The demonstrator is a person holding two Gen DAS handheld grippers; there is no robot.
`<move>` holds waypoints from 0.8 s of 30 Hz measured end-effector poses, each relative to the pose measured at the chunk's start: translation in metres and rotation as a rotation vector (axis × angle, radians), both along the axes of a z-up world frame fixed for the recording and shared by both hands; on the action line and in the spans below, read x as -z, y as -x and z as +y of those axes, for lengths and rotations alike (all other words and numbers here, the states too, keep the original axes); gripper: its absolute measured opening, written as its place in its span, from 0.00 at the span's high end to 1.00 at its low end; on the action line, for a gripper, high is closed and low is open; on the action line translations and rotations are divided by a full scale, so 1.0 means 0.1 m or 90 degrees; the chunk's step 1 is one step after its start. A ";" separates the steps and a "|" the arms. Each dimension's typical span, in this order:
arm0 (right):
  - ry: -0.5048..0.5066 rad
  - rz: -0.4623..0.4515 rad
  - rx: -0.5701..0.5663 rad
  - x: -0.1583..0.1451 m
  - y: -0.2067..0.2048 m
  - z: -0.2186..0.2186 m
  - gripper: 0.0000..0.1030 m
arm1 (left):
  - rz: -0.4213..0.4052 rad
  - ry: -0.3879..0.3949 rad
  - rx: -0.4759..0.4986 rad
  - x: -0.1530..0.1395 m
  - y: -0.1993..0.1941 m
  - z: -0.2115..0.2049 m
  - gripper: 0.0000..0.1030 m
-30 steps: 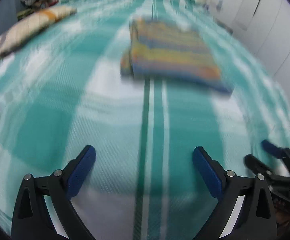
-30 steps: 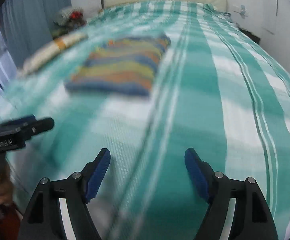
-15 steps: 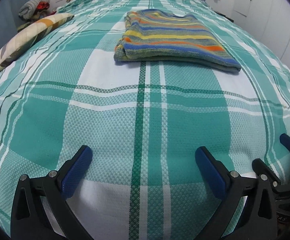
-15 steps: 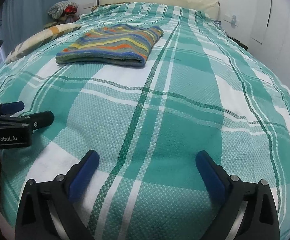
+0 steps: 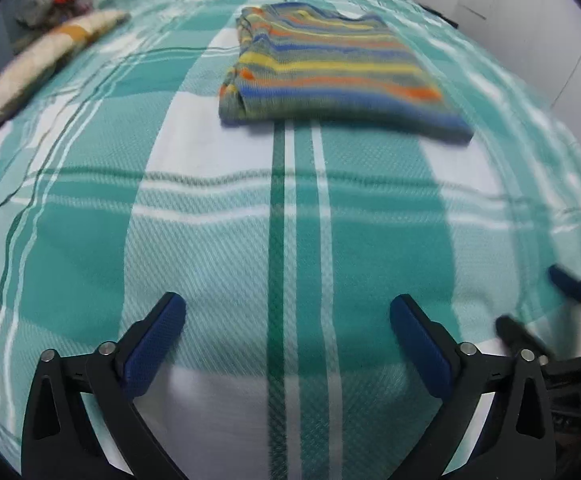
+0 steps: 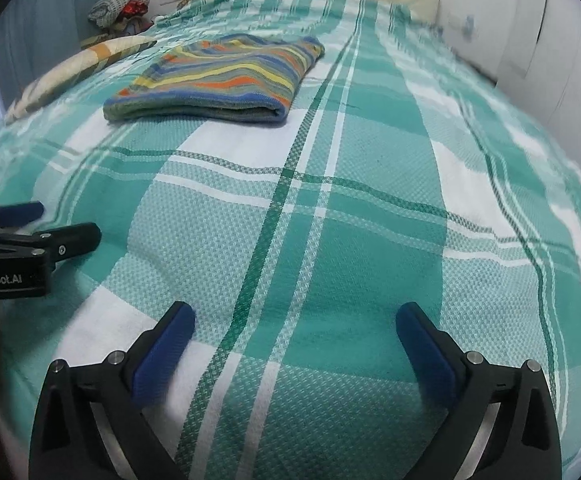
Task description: Fold small clothes
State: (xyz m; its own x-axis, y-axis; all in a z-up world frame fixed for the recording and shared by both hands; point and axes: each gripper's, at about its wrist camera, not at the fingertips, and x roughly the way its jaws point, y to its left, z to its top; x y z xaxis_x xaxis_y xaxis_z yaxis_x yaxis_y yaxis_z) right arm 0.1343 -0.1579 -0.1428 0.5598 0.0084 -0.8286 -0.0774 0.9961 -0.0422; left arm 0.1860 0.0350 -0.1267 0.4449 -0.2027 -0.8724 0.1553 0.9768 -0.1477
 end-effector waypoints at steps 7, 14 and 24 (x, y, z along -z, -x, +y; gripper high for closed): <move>-0.225 -0.094 -0.035 -0.76 -0.78 -0.50 0.08 | -0.031 0.204 -0.046 -0.47 -1.18 0.53 0.02; -0.411 0.038 -0.027 -0.30 -2.43 -0.65 0.31 | 0.042 0.184 -0.026 -0.03 -2.18 0.43 0.06; -0.350 0.010 -0.098 -0.58 -2.68 -0.18 0.76 | -0.033 0.147 0.024 -0.61 -2.14 -0.05 0.84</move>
